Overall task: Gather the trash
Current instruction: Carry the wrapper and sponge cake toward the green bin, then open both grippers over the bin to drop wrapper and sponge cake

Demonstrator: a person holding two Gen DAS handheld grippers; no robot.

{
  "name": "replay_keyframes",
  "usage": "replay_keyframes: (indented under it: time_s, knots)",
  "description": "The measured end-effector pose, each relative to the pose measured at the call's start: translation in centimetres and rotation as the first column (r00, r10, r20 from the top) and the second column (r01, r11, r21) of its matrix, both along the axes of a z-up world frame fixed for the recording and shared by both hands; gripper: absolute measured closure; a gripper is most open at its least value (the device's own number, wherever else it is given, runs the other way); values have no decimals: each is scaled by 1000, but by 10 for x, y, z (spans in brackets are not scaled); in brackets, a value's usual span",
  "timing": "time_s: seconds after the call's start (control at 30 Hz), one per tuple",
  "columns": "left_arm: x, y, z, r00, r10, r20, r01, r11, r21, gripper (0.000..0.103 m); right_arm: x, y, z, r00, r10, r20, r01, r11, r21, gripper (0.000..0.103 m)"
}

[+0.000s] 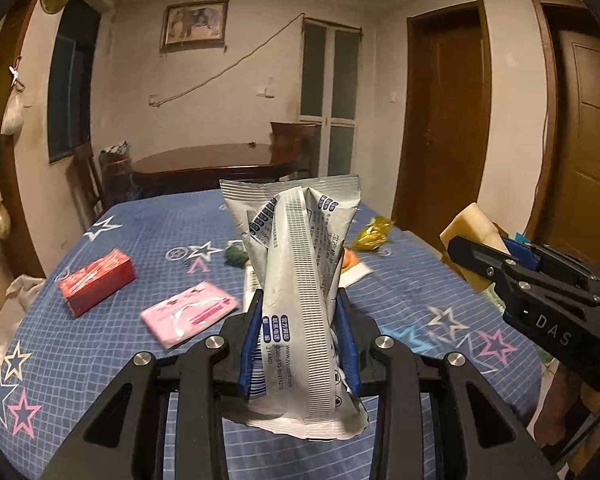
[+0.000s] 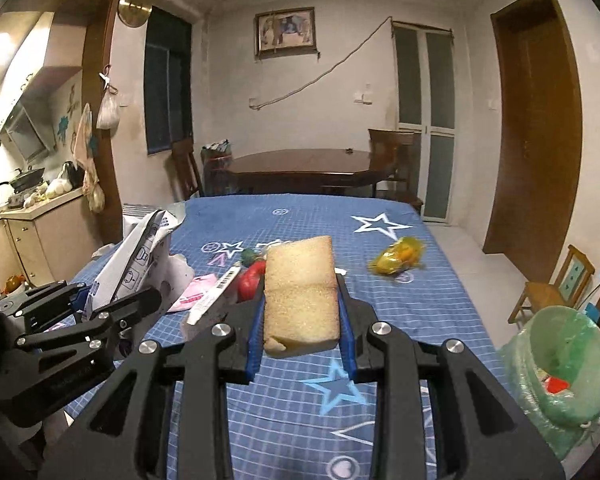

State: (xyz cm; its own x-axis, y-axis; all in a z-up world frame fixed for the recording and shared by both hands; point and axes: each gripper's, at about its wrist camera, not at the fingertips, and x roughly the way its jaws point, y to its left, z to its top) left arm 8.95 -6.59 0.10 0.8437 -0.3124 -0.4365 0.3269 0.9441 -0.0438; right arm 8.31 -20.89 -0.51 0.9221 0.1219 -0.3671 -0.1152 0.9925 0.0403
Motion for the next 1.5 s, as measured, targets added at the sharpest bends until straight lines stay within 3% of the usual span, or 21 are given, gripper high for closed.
replay_keyframes:
  time_s: [0.43, 0.93, 1.13, 1.5]
  knots:
    - [1, -85, 25, 989, -144, 29, 144, 990, 1, 68, -17, -64, 11, 993, -116, 15, 116, 993, -8, 74]
    - [19, -206, 35, 947, -321, 20, 321, 947, 22, 67, -25, -175, 16, 954, -299, -21, 298, 954, -35, 74]
    - [31, -263, 30, 915, -403, -18, 404, 914, 37, 67, -19, -232, 8, 932, -347, -99, 347, 938, -26, 74]
    - [73, -382, -18, 809, -542, -228, 557, 831, -2, 67, -6, -322, -36, 880, -370, -297, 392, 920, 14, 74]
